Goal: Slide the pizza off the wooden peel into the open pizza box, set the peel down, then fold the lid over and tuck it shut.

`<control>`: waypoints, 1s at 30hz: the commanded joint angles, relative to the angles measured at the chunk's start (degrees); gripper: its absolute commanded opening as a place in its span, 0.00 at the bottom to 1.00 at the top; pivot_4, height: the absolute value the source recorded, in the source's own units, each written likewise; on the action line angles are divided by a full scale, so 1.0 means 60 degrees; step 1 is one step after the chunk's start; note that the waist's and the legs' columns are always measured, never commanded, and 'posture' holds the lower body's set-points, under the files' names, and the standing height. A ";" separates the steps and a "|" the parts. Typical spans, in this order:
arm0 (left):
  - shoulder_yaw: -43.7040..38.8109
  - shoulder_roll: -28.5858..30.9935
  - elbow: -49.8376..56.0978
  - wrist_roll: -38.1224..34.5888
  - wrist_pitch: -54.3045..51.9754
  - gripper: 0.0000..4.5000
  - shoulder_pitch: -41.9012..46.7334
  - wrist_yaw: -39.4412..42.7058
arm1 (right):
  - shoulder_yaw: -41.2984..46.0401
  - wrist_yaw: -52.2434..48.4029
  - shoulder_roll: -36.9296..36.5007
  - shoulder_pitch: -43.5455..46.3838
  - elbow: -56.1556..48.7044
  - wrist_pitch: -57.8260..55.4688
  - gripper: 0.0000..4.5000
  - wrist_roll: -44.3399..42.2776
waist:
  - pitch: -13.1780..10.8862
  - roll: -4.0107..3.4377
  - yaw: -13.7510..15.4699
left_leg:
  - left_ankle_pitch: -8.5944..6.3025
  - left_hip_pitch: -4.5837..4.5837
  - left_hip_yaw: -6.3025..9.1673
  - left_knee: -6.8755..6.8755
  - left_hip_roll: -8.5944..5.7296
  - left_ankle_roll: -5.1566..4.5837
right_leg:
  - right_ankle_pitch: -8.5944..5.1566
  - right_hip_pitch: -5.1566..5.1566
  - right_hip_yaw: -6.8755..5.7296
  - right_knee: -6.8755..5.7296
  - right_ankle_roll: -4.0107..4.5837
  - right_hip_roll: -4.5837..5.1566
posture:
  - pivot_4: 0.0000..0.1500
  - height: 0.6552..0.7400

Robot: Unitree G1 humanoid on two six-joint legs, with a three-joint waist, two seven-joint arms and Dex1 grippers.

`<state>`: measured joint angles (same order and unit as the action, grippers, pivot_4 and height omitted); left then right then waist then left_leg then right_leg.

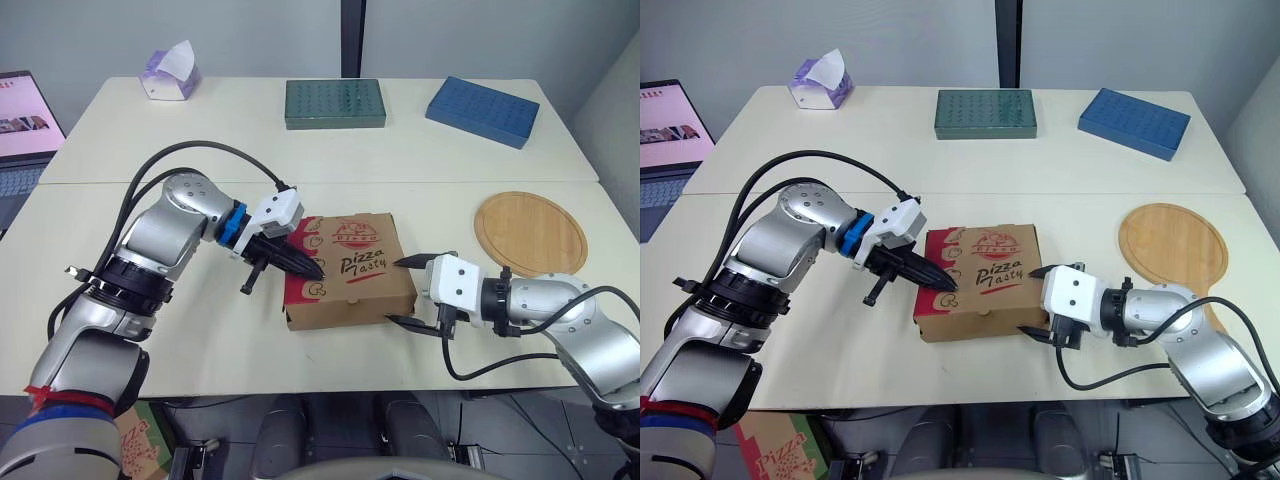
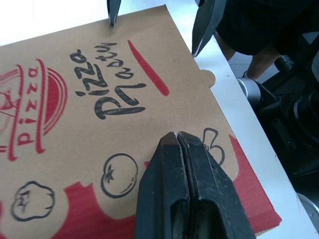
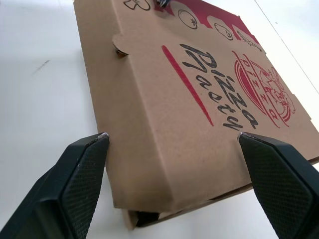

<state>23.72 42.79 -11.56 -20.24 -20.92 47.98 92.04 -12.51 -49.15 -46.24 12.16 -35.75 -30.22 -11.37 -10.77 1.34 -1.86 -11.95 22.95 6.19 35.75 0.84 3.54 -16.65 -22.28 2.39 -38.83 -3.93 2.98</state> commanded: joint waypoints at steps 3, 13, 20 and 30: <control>-0.0155 0.0172 0.0157 -0.0192 0.0081 0.00 0.0119 0.0077 | 0.0173 0.0189 0.0150 0.0310 -0.0020 0.0318 0.99 0.0217 | 0.0000 0.0000 -0.0002 | 0.0000 -0.0001 0.0001 0.0000 0.0000 0.0000 | 0.0000 0.0000 -0.0001 0.0000 0.0000 0.0000 | 1.00 0.86; 0.0171 0.0240 0.0528 -0.0165 0.0204 0.00 -0.0116 0.0077 | 0.0006 0.0225 0.0213 0.0280 0.0185 0.0436 0.99 0.0584 | 0.0000 -0.0001 -0.0003 | 0.0000 -0.0001 0.0001 0.0001 0.0000 0.0000 | 0.0000 0.0001 0.0000 -0.0002 0.0000 0.0000 | 1.00 0.86; 0.0371 0.0224 0.0565 0.0015 0.0374 0.00 -0.0180 0.0077 | -0.0208 0.0286 0.0272 0.0111 0.0208 0.0484 0.99 0.0965 | 0.0000 -0.0001 -0.0003 | 0.0000 -0.0001 0.0000 0.0001 0.0000 0.0000 | 0.0000 0.0001 0.0000 -0.0001 0.0000 0.0000 | 1.00 0.86; 0.0612 0.0164 0.0405 0.0449 0.0704 0.00 -0.0215 0.0077 | -0.0349 0.0441 0.0250 -0.0262 0.0097 0.0541 0.99 0.1292 | 0.0000 -0.0001 0.0003 | 0.0000 -0.0002 0.0001 0.0001 0.0000 0.0000 | 0.0000 0.0003 0.0000 -0.0001 0.0000 0.0000 | 1.00 0.86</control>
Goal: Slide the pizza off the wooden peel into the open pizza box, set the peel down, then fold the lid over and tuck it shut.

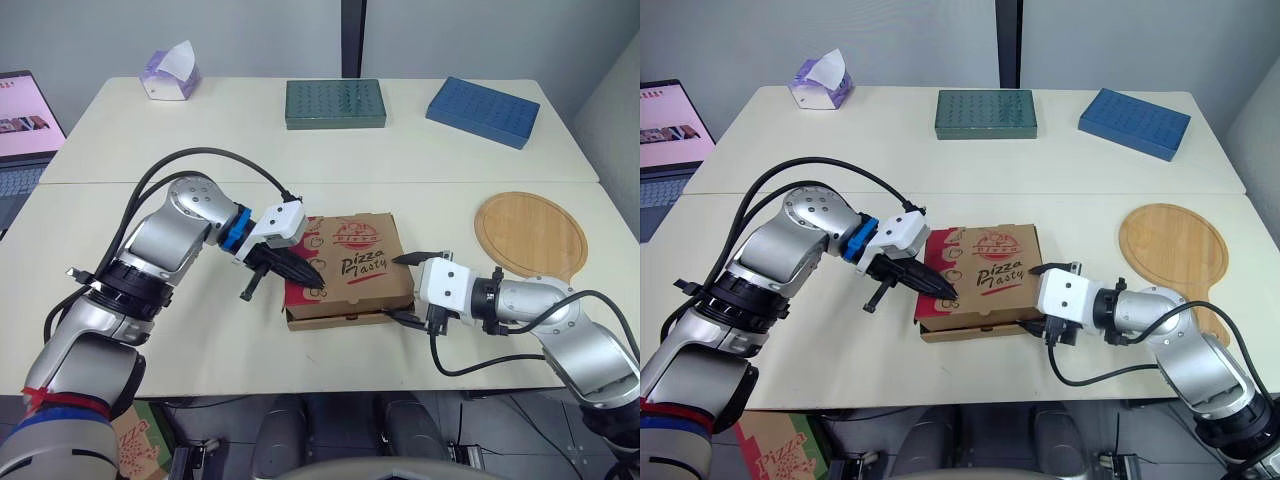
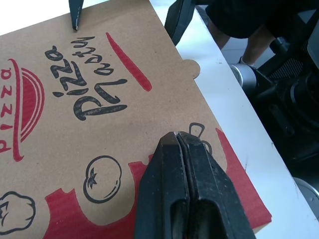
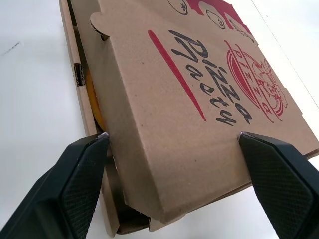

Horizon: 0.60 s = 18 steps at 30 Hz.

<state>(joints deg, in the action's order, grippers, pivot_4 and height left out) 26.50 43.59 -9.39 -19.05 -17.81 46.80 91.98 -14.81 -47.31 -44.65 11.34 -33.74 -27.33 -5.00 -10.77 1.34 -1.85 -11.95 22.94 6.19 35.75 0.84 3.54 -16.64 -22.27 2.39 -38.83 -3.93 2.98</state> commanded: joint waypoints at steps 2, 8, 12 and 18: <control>0.0170 0.0017 0.0018 0.0286 0.0229 0.00 -0.0029 0.0087 | 0.0027 0.0228 0.0016 -0.0192 -0.0213 0.0072 0.99 0.0321 | 0.0000 0.0000 0.0002 | 0.0000 0.0000 0.0000 0.0000 0.0000 0.0000 | 0.0000 0.0001 0.0000 0.0000 0.0000 0.0000 | 1.00 0.86; 0.0161 -0.0025 -0.0051 0.0347 0.0275 0.00 -0.0017 0.0087 | 0.0475 0.0289 0.0077 -0.0364 -0.0334 0.0178 0.99 0.0044 | 0.0000 0.0000 0.0001 | 0.0000 -0.0003 0.0000 0.0000 0.0000 0.0000 | 0.0000 0.0002 0.0000 0.0000 0.0000 0.0000 | 1.00 0.86; 0.0110 -0.0088 -0.0110 0.0418 0.0286 0.00 -0.0027 0.0087 | 0.1331 -0.0115 -0.0050 -0.0749 -0.0714 0.0021 0.99 -0.0904 | 0.0000 0.0000 0.0005 | 0.0000 0.0000 0.0000 0.0000 0.0000 0.0000 | 0.0000 0.0003 0.0000 0.0002 0.0000 0.0000 | 1.00 0.86; 0.0025 -0.0166 -0.0186 0.0494 0.0327 0.00 -0.0065 0.0087 | 0.2667 -0.0676 -0.0522 -0.1389 -0.0992 -0.0110 0.99 -0.1954 | 0.0000 -0.0001 0.0008 | 0.0000 -0.0002 0.0000 0.0001 0.0000 0.0000 | 0.0000 0.0006 0.0000 0.0002 0.0000 0.0001 | 1.00 0.86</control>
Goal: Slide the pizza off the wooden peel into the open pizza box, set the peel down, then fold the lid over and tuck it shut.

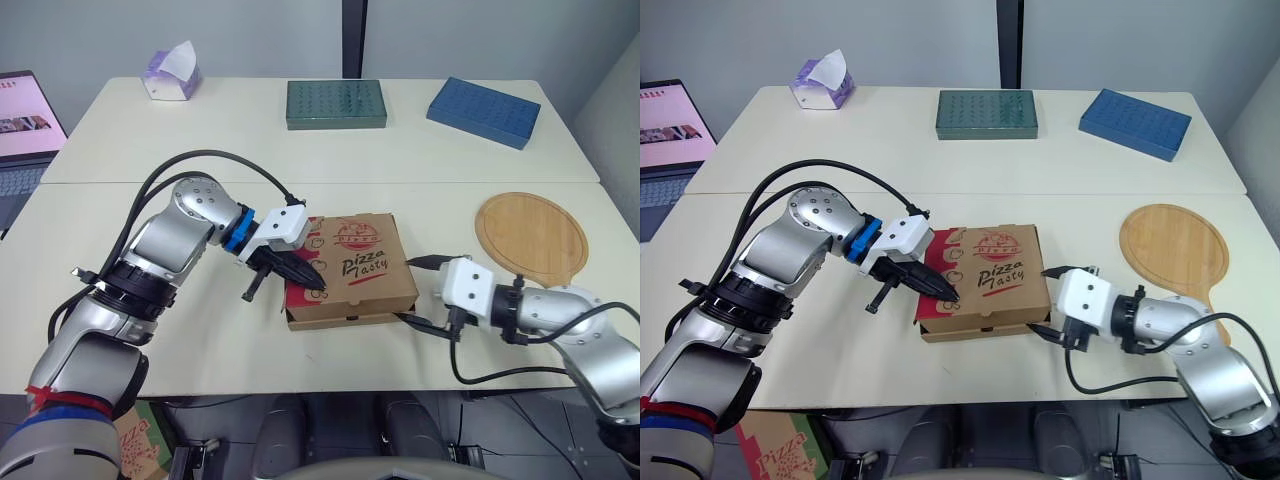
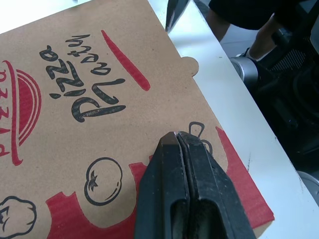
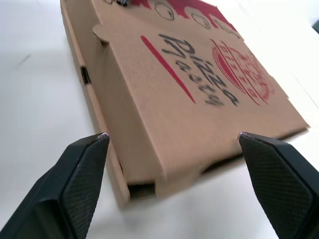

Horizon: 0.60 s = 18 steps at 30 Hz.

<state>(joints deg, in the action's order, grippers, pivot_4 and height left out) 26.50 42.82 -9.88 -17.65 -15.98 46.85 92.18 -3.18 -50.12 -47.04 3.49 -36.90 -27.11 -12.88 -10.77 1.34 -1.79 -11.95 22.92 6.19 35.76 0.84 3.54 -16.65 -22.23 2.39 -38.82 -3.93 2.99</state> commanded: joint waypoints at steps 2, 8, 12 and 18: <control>0.0007 -0.0057 -0.0119 0.0279 0.0027 0.00 -0.0081 0.0052 | 0.1219 -0.0336 -0.0243 -0.0227 -0.0482 -0.0567 0.99 -0.1170 | 0.0000 0.0000 -0.0002 | 0.0000 -0.0001 -0.0001 0.0000 0.0000 0.0000 | 0.0000 -0.0001 0.0001 0.0000 0.0000 0.0000 | 1.00 0.86; -0.0037 -0.0095 -0.0137 0.0278 0.0006 0.00 -0.0087 0.0052 | 0.1503 0.0092 -0.0590 -0.0071 0.0896 -0.0472 0.95 -0.0515 | 0.0000 0.0000 0.0004 | 0.0000 -0.0001 -0.0002 0.0002 -0.0001 0.0000 | 0.0000 0.0004 0.0002 0.0004 0.0000 0.0001 | 1.00 0.86; -0.0060 -0.0142 -0.0141 0.0278 -0.0044 0.00 -0.0058 0.0052 | 0.0863 0.0031 -0.0434 0.0148 0.1565 -0.0046 0.71 -0.0144 | 0.0000 -0.0001 0.0001 | 0.0000 -0.0002 -0.0004 0.0000 -0.0001 0.0000 | 0.0000 0.0001 0.0003 0.0004 0.0001 0.0001 | 1.00 0.86; -0.0093 -0.0153 -0.0133 0.0290 -0.0085 0.00 -0.0060 0.0052 | 0.0030 -0.0236 -0.0074 0.0166 0.1392 -0.0157 0.24 -0.0422 | 0.0000 0.0000 0.0001 | 0.0000 0.0001 -0.0003 0.0000 -0.0002 0.0000 | 0.0000 0.0001 0.0003 0.0007 -0.0001 0.0001 | 1.00 0.86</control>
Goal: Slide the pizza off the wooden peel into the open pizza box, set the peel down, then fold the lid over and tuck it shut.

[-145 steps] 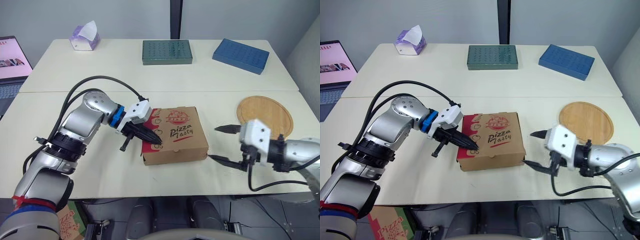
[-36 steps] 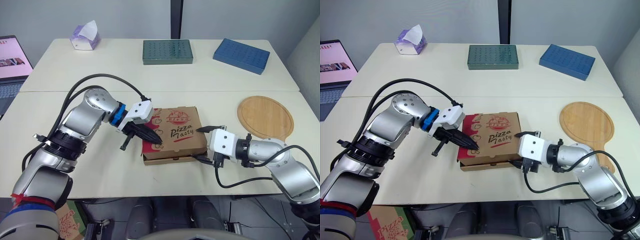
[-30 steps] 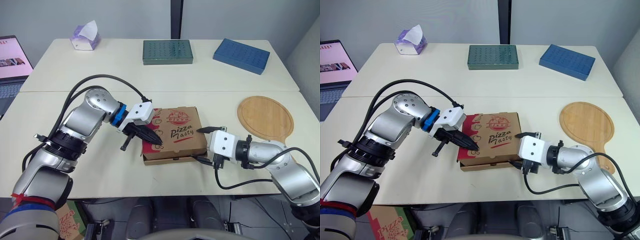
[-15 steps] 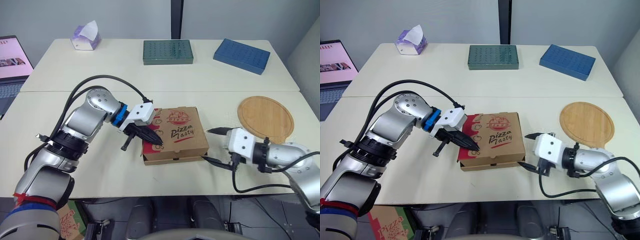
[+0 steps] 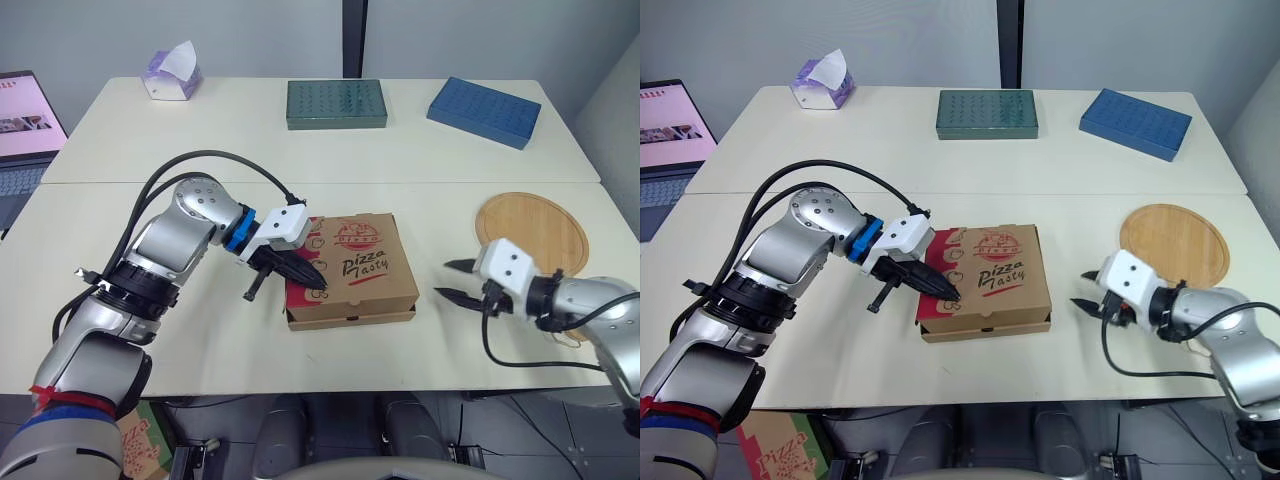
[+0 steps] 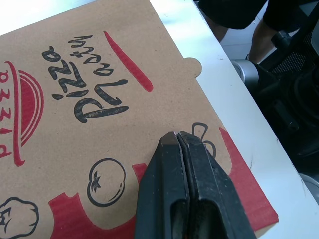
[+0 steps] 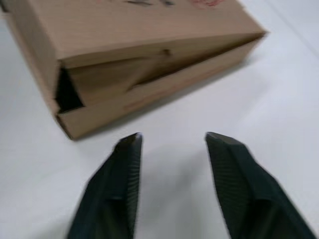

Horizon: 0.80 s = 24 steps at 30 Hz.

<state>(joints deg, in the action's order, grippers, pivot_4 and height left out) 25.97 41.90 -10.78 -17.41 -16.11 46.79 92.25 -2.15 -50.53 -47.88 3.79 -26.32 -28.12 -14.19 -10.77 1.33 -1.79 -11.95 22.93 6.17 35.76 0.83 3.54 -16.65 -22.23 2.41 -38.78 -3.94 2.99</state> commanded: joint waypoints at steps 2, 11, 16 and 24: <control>-0.0014 -0.0003 0.0020 0.0255 -0.0073 0.00 -0.0051 0.0041 | -0.0346 -0.0275 0.0187 0.0078 -0.0583 -0.0140 0.09 -0.0426 | 0.0000 0.0000 -0.0001 | 0.0000 -0.0001 0.0001 0.0000 0.0000 0.0000 | 0.0000 0.0001 -0.0001 0.0000 0.0000 0.0000 | 1.00 0.86; -0.0045 -0.0002 0.0017 0.0261 -0.0094 0.00 -0.0056 0.0041 | -0.0521 -0.0365 0.0503 0.0246 -0.0817 -0.0420 0.01 -0.0950 | 0.0000 0.0000 -0.0015 | 0.0000 -0.0002 0.0003 -0.0002 0.0001 0.0000 | 0.0000 0.0000 -0.0002 -0.0001 0.0000 -0.0002 | 1.00 0.86; -0.0060 0.0014 0.0031 0.0264 -0.0113 0.00 -0.0063 0.0041 | -0.0463 -0.0465 0.0378 0.0315 -0.0820 -0.0402 0.01 -0.0852 | 0.0000 0.0000 -0.0039 | 0.0000 -0.0004 0.0003 -0.0003 0.0002 0.0000 | 0.0000 -0.0002 -0.0002 -0.0002 0.0000 -0.0003 | 1.00 0.86; -0.0111 0.0034 0.0080 0.0262 -0.0170 0.00 -0.0099 0.0041 | -0.0181 -0.0754 -0.0473 -0.0074 -0.0258 0.0214 0.01 -0.0271 | 0.0000 0.0000 -0.0013 | 0.0000 -0.0001 0.0002 -0.0001 0.0002 0.0000 | 0.0000 -0.0002 -0.0001 0.0000 0.0000 -0.0001 | 1.00 0.86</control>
<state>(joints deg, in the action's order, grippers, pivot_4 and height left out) 25.57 41.86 -10.80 -17.18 -17.03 46.70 92.25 -5.14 -54.97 -49.81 3.15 -27.98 -28.80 -16.52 -10.77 1.33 -1.87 -11.95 22.92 6.18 35.75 0.84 3.54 -16.65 -22.24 2.40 -38.78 -3.94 2.98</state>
